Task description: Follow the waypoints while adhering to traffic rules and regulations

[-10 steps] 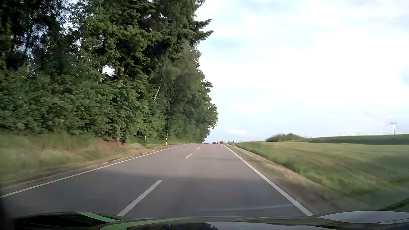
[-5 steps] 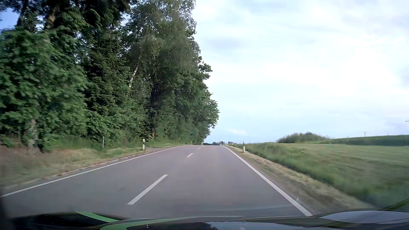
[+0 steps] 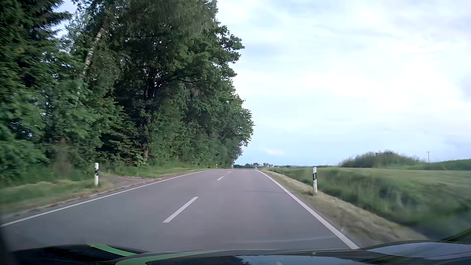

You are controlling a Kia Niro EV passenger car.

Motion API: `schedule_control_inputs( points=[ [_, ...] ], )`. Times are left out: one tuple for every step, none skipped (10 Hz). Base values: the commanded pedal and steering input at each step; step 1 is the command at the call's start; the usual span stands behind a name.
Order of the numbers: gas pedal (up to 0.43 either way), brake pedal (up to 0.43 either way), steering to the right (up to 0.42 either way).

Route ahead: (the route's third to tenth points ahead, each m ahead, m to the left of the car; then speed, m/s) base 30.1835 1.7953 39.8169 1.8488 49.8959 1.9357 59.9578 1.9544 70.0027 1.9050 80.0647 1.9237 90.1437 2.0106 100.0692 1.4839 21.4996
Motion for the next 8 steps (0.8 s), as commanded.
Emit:
schedule_control_inputs(
  points=[
    [0.268,0.0,0.0],
    [0.268,0.0,0.0],
    [0.268,0.0,0.0],
    [0.268,0.0,-0.002],
    [0.268,0.0,-0.003],
    [0.268,0.0,-0.003],
    [0.268,0.0,-0.003],
    [0.268,0.0,-0.003]
  ],
)
